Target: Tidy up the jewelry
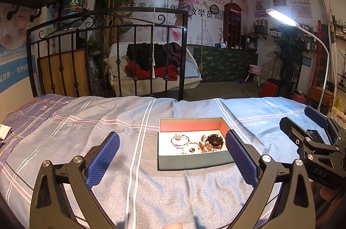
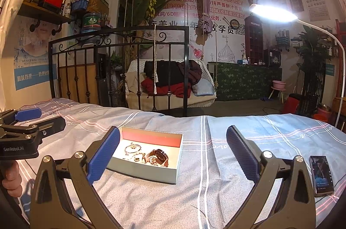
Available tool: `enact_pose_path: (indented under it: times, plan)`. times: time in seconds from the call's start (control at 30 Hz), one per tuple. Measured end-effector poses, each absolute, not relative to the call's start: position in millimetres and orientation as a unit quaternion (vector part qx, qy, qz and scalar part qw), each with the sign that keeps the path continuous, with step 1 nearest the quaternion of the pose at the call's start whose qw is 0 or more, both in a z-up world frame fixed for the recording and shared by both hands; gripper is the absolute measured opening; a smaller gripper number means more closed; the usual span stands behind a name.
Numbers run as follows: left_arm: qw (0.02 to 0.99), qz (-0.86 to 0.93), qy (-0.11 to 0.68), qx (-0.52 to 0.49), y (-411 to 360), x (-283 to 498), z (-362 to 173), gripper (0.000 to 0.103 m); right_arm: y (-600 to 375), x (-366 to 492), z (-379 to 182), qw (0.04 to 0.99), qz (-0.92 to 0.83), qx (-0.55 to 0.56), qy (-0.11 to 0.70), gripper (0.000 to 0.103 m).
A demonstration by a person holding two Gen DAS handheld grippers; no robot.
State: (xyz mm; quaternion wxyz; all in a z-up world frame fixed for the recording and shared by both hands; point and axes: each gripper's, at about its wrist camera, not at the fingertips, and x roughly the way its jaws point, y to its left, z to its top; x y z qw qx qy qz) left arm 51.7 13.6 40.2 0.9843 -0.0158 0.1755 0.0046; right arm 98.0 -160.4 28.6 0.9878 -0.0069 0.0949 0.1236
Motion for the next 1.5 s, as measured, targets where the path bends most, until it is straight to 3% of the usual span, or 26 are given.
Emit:
enact_pose_path:
  times: [1.5]
  plan:
    - [0.981,0.005,0.196,-0.003,6.2,54.8,37.3,0.096,-162.1,100.1,22.8,0.986,0.129,-0.010,0.109,0.097]
